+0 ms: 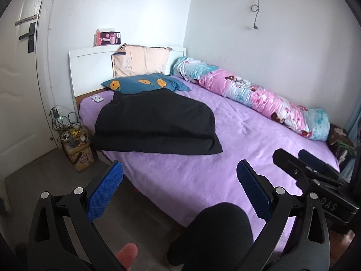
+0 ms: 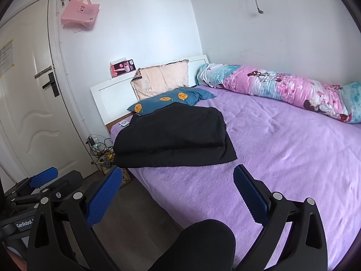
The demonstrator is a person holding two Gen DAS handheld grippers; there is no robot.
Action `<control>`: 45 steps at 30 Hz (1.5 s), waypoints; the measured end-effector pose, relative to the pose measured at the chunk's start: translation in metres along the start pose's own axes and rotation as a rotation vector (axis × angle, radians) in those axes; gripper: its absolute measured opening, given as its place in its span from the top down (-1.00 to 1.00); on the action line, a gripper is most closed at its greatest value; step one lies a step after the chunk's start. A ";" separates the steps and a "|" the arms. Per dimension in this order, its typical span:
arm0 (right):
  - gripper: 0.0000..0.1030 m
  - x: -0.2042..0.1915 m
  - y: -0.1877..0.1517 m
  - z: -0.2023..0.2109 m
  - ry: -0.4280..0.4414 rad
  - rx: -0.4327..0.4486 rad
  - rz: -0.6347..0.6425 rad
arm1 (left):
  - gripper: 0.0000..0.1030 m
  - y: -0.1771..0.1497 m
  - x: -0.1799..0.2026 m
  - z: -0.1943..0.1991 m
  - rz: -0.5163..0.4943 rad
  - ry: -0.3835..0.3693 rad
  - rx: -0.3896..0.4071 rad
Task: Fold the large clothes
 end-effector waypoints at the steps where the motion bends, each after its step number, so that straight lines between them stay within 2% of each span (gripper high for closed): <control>1: -0.88 0.002 0.000 0.000 -0.001 -0.001 -0.002 | -0.90 -0.001 0.001 0.000 -0.008 0.002 -0.004; 12: -0.88 0.002 -0.001 -0.001 -0.005 0.000 -0.004 | -0.90 -0.003 0.001 -0.004 -0.026 0.016 -0.033; 13: -0.88 0.002 -0.002 -0.001 -0.004 0.002 -0.004 | -0.90 -0.003 0.001 -0.005 -0.037 0.035 -0.032; 35: -0.88 0.003 -0.002 -0.001 -0.003 0.002 -0.005 | -0.89 -0.005 0.001 0.000 -0.049 0.054 -0.032; 39: -0.88 0.003 -0.004 -0.002 -0.003 0.001 -0.012 | -0.89 -0.006 0.002 -0.002 -0.053 0.028 -0.050; 45: -0.88 0.004 -0.005 -0.002 -0.002 0.002 -0.013 | -0.89 -0.008 0.003 -0.002 -0.055 0.040 -0.053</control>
Point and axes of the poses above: each gripper's, at about its wrist camera, not at the fingertips, and z roughly against the way its jaws point, x to its right, y to its top, the point moved 3 cm from there along -z, roughly the way its jaws point, and after that the axes turned 11 degrees about y, right-handed, at the moved point
